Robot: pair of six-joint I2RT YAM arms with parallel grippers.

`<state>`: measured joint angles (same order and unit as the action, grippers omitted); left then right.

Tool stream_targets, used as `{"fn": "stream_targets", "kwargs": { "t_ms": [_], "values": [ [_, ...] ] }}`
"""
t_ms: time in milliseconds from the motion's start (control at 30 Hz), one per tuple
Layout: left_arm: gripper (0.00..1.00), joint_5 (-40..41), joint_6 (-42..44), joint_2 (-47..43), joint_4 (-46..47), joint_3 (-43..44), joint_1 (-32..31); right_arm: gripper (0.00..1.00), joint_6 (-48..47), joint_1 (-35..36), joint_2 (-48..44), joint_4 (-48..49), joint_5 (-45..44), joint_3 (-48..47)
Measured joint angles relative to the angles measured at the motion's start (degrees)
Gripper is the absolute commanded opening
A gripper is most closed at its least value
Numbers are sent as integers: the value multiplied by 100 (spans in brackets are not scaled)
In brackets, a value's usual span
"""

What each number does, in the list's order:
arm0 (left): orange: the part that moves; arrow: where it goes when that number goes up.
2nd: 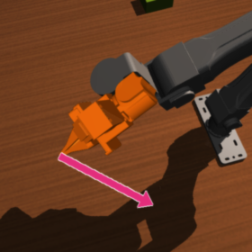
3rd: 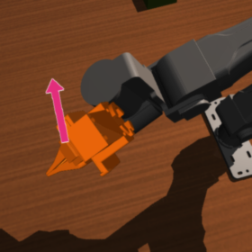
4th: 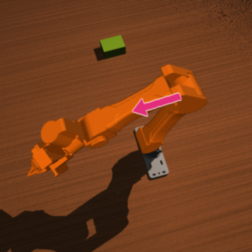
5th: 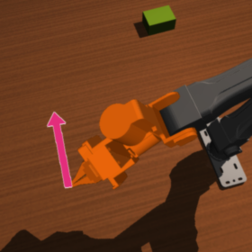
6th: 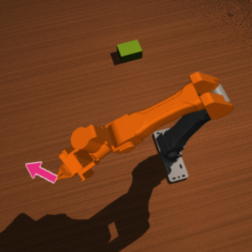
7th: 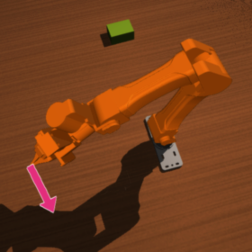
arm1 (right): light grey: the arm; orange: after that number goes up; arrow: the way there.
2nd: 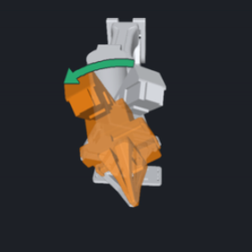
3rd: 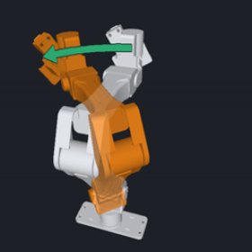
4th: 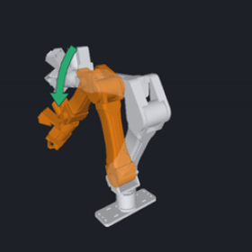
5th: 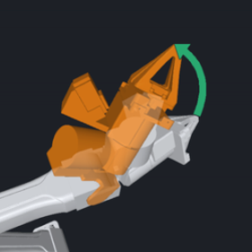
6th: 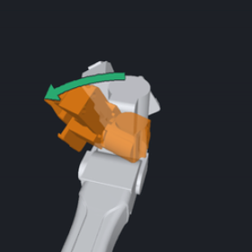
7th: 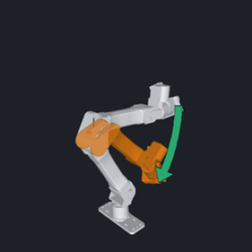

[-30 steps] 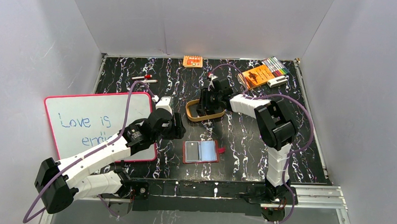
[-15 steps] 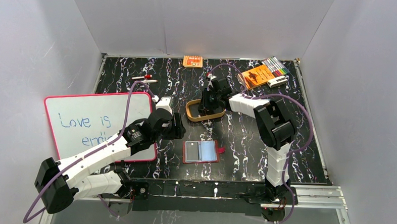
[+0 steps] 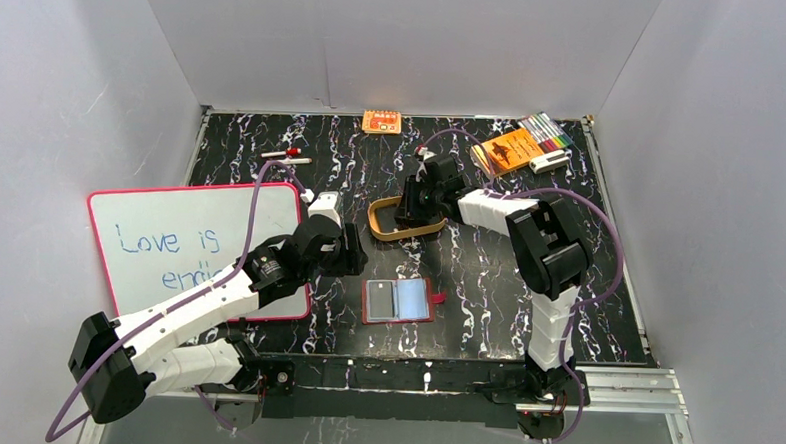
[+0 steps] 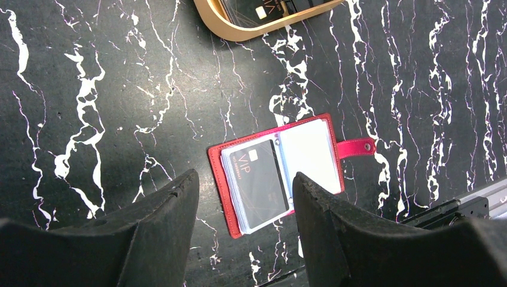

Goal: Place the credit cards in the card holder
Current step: Pick up the credit card from the storage box.

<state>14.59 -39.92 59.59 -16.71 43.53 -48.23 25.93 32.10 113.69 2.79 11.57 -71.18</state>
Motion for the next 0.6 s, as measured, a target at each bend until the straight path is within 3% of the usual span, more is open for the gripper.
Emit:
{"fn": "stream_targets", "kwargs": {
  "t_ms": [333,600],
  "values": [
    [57,0,-15,0,0,0,0,51,116,-59,-2,15,407,57],
    [57,0,-20,0,0,0,0,46,96,-59,15,-114,538,13]
  ]
}}
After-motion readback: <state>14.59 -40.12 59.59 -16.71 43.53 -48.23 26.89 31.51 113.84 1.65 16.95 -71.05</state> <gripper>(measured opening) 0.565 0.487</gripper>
